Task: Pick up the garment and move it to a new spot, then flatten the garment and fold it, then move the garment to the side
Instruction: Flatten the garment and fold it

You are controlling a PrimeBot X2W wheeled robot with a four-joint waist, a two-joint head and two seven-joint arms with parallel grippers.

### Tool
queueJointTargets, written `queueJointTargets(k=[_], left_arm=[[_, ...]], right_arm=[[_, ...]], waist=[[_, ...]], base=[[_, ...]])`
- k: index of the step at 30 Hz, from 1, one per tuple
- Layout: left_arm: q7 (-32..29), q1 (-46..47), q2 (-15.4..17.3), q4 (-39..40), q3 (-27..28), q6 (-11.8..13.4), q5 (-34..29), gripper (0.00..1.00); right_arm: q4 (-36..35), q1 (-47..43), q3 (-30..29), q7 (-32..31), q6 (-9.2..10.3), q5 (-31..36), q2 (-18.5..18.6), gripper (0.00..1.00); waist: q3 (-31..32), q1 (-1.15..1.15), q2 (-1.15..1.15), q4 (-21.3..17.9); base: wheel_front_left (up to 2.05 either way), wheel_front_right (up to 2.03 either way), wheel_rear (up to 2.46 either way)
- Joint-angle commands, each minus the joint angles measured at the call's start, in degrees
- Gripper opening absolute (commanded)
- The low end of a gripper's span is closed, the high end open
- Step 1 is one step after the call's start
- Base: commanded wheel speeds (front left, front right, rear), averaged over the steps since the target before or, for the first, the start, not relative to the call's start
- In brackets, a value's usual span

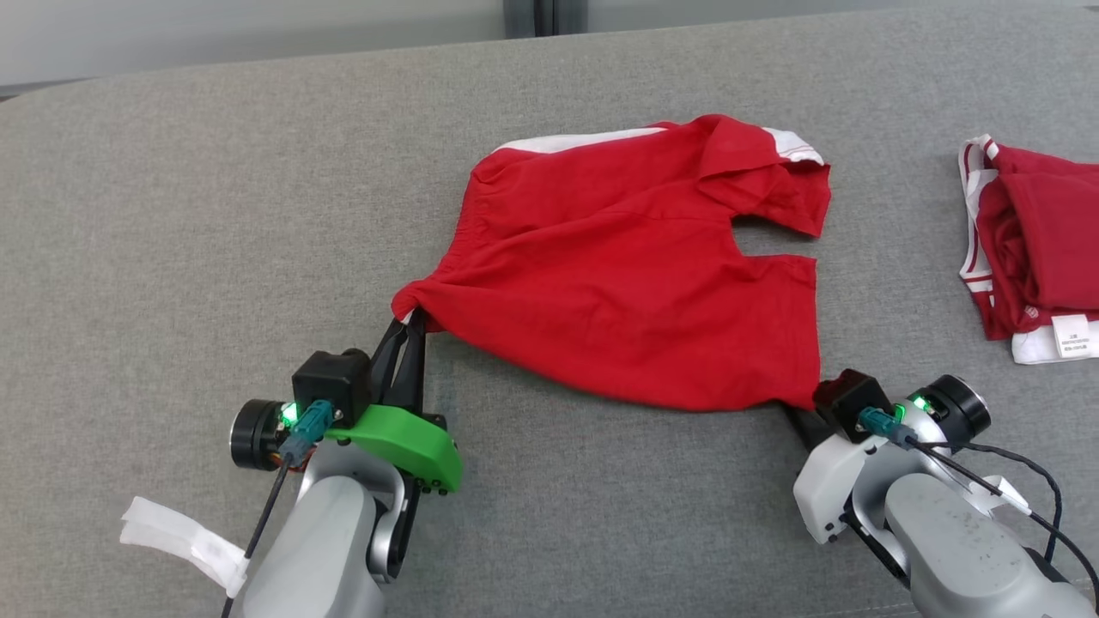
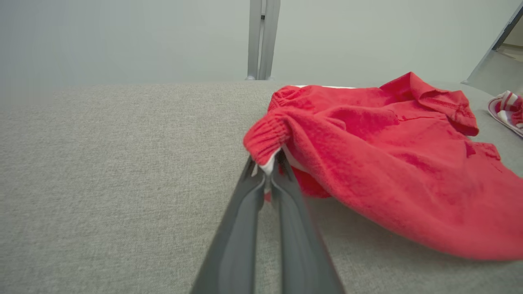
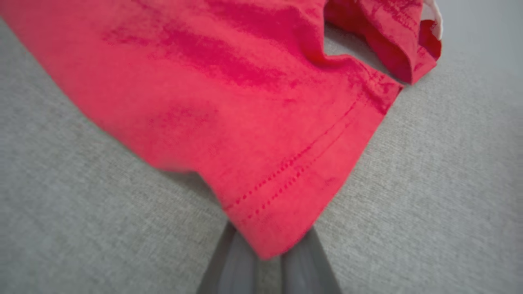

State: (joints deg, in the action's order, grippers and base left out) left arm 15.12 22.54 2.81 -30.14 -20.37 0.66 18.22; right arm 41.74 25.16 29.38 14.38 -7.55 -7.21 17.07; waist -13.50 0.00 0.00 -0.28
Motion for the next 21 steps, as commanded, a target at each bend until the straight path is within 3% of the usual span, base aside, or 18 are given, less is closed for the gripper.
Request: queueJointTargets(k=[1,4,8,15,21], left_arm=[[0.00,-0.50,0.18,0.75,0.84,-0.31,-0.68,0.00],[0.00,-0.74,0.29,1.89,2.20,-1.09,-1.50,0.00],[0.00,0.86,1.37,3.44,3.70,-2.38,-2.73,0.00],[-0.07,7.44,4.20,2.85,4.99,-4.49,-3.03,0.00],[-2.68,16.67,5.88,3.81,5.30,-6.09,-1.94,0.00]], right_arm=[[-0.31,-0.91,0.42,-0.39,0.13,-2.06,0.65,0.00],[-4.03,-0.92,1.35,-0.29,0.12,-7.95,0.48,0.00],[-11.70,1.25,2.91,-1.77,0.12,-14.79,3.72,0.00],[-24.06,7.36,3.16,-7.47,0.11,-22.11,9.26,0.00],[-29.63,15.53,2.66,-11.50,0.11,-25.45,11.44,0.00]], waist=[[1.32,0.00,0.00,-0.53],[2.85,0.00,0.00,-1.00],[5.03,0.00,0.00,-1.55],[8.82,0.00,0.00,-2.27],[11.16,0.00,0.00,-2.12]], base=[[0.00,0.00,0.00],[0.00,0.00,0.00],[0.00,0.00,0.00],[0.00,0.00,0.00],[0.00,0.00,0.00]])
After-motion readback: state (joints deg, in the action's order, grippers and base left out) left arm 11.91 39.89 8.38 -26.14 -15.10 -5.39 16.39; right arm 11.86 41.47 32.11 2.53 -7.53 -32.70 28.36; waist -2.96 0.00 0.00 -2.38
